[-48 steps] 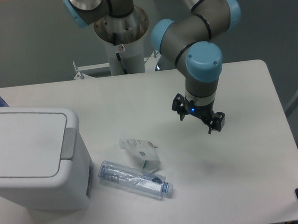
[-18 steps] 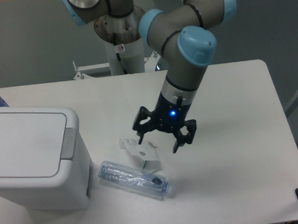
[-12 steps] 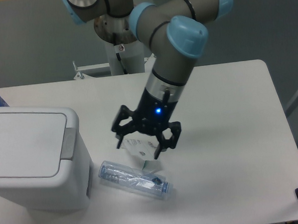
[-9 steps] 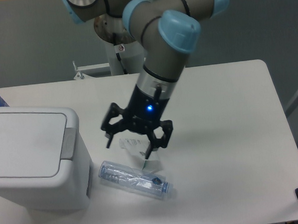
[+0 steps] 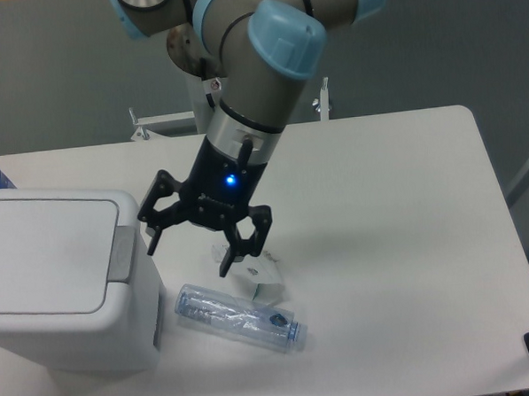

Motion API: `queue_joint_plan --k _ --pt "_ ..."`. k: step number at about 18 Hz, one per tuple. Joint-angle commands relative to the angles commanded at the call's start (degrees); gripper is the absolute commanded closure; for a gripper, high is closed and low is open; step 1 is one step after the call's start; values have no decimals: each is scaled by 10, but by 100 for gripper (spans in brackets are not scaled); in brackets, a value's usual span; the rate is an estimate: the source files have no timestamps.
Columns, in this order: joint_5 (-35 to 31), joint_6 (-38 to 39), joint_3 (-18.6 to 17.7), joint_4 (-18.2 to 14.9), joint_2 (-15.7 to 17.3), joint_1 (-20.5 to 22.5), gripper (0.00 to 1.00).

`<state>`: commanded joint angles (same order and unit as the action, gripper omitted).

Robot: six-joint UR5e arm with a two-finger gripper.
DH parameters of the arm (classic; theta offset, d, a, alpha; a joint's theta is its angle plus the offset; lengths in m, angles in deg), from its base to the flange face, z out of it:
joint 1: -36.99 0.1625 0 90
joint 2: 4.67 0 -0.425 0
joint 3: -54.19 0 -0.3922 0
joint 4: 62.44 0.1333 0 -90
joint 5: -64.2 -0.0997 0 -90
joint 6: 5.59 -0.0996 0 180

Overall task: Open the trash can
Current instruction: 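Push the gripper finger against the lid edge to flip it open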

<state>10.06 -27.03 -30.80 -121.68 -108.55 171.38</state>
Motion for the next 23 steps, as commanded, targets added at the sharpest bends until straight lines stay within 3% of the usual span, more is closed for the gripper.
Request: queue_joint_plan --k 7,23 --pt "-4 3 -17 2 3 -7 0" --pt "-5 4 -17 2 -7 -8 0"
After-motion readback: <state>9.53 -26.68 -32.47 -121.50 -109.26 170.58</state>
